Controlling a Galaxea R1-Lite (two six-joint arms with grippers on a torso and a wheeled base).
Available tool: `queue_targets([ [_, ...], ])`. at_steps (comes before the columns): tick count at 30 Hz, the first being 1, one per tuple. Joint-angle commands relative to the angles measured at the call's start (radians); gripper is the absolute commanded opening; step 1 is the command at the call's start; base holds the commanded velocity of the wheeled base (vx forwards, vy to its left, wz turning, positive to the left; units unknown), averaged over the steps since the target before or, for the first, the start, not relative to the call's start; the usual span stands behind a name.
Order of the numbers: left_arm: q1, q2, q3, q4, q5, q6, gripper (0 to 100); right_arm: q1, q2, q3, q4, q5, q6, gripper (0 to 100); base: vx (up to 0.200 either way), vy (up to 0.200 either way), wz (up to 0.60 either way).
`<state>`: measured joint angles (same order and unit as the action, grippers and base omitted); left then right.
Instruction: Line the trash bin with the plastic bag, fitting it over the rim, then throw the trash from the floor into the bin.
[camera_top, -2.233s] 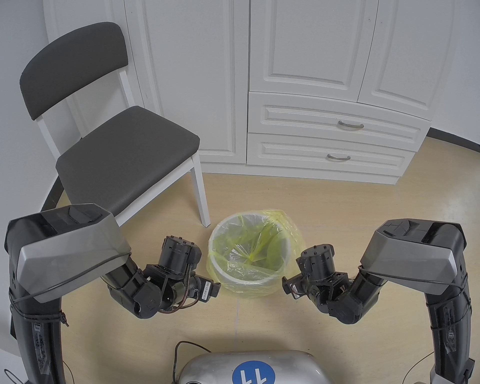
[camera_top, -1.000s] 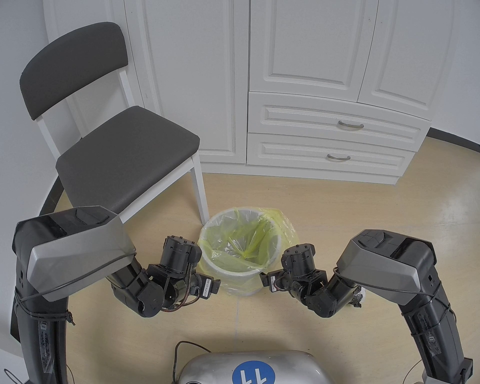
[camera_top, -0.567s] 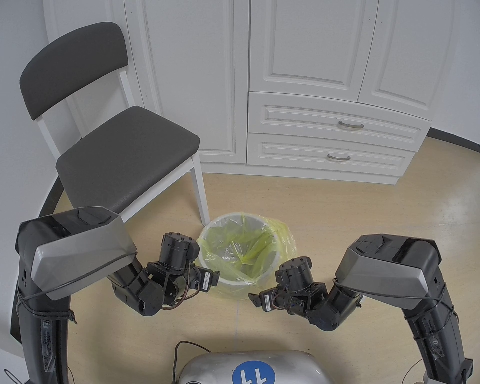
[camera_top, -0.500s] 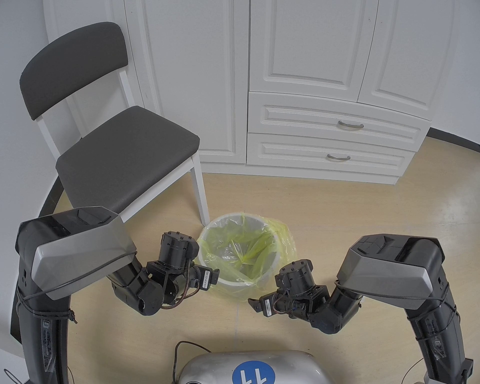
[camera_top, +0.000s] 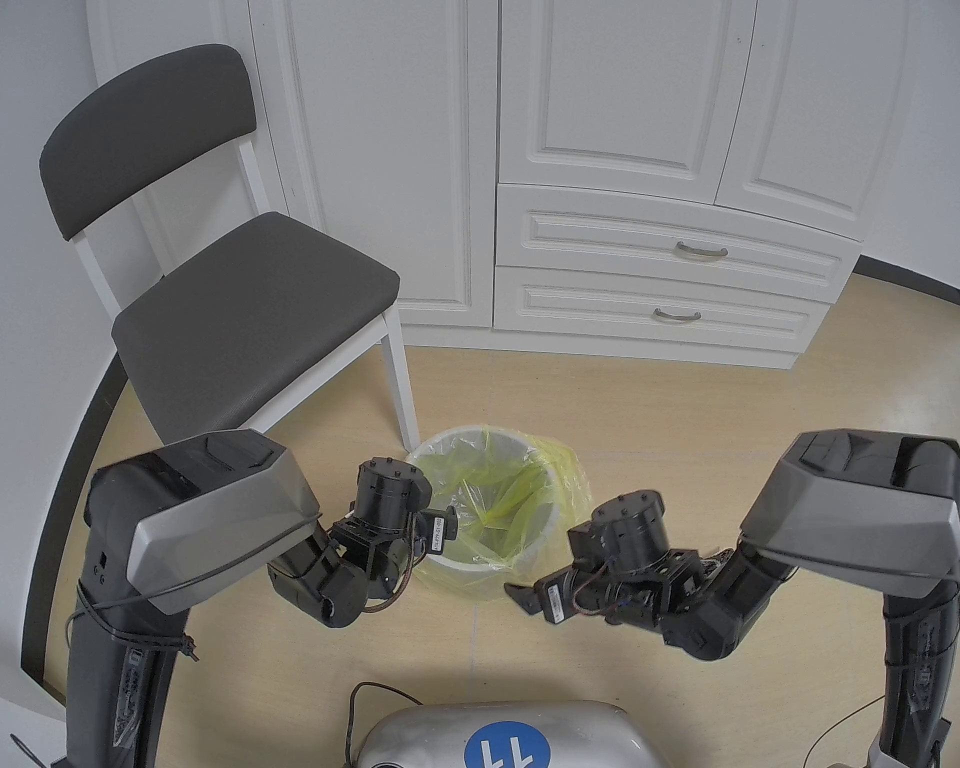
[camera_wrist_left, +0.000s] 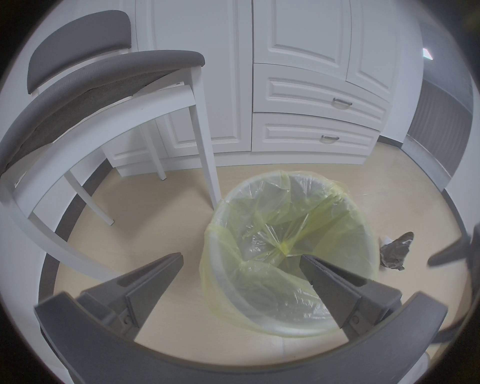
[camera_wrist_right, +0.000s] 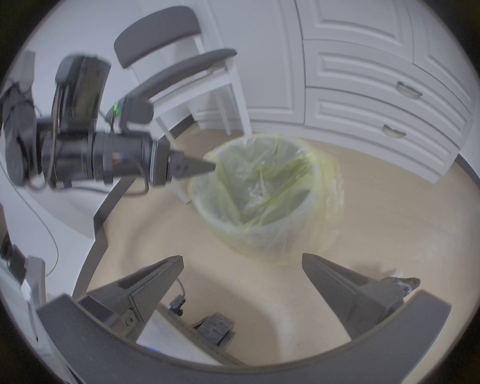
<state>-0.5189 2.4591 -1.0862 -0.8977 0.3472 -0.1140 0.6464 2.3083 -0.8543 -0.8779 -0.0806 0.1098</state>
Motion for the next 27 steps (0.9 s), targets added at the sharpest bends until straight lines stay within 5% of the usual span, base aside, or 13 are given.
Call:
queue_targets([
  [1, -0.019, 0.070, -0.084, 0.032, 0.047, -0.012, 100, -0.070, -0.056, -0.057, 0.000, -0.011, -0.001, 100, 0.000, 0.000, 0.00],
  [6, -0.024, 0.067, -0.103, 0.095, 0.118, -0.013, 100, -0.142, -0.035, -0.141, 0.014, -0.025, -0.002, 100, 0.000, 0.000, 0.00],
  [27, 0.040, -0.172, 0.143, 0.256, 0.079, 0.065, 100, -0.238, 0.059, -0.247, 0.017, -0.070, -0.068, 100, 0.000, 0.000, 0.00],
])
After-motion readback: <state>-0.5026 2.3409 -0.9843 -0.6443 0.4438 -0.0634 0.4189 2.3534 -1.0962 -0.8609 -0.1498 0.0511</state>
